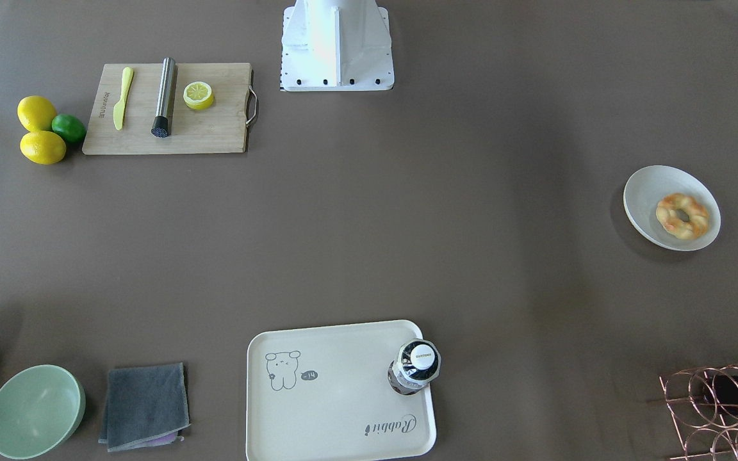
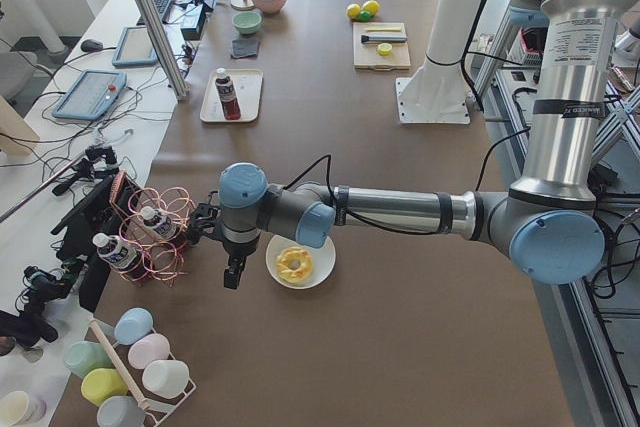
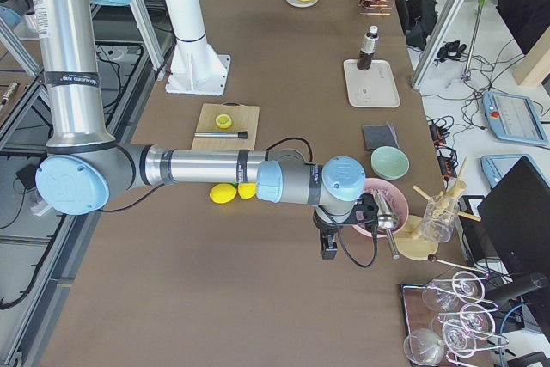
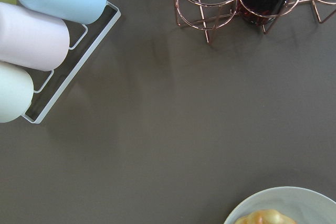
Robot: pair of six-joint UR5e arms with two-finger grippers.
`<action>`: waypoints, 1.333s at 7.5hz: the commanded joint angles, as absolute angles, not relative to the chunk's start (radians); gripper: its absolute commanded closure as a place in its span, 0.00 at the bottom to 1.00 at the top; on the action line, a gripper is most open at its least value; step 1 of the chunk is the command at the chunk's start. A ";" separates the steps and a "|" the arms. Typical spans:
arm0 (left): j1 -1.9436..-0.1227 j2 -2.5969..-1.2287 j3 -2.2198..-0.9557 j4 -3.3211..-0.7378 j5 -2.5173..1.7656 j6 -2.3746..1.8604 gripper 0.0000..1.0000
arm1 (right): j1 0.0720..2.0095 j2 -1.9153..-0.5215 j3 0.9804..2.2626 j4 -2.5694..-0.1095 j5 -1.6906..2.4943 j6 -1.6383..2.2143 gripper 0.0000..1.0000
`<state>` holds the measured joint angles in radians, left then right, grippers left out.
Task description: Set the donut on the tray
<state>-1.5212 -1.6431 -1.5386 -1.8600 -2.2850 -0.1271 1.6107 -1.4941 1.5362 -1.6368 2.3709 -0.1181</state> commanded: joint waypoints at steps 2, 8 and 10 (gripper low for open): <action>-1.464 -1.629 -1.508 -1.963 -2.275 -0.132 0.02 | 1.612 -1.493 1.542 -1.637 2.370 -0.117 0.00; -1.465 -1.666 -1.499 -1.965 -2.269 -0.221 0.02 | 1.611 -1.479 1.542 -1.637 2.372 -0.117 0.00; -1.466 -1.663 -1.488 -1.988 -2.313 -0.210 0.02 | 1.612 -1.483 1.543 -1.637 2.372 -0.118 0.00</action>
<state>-1.4645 -1.6729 -1.4915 -1.9636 -2.2768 -0.2174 1.6112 -1.4802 1.5424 -1.6368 2.3715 -0.1167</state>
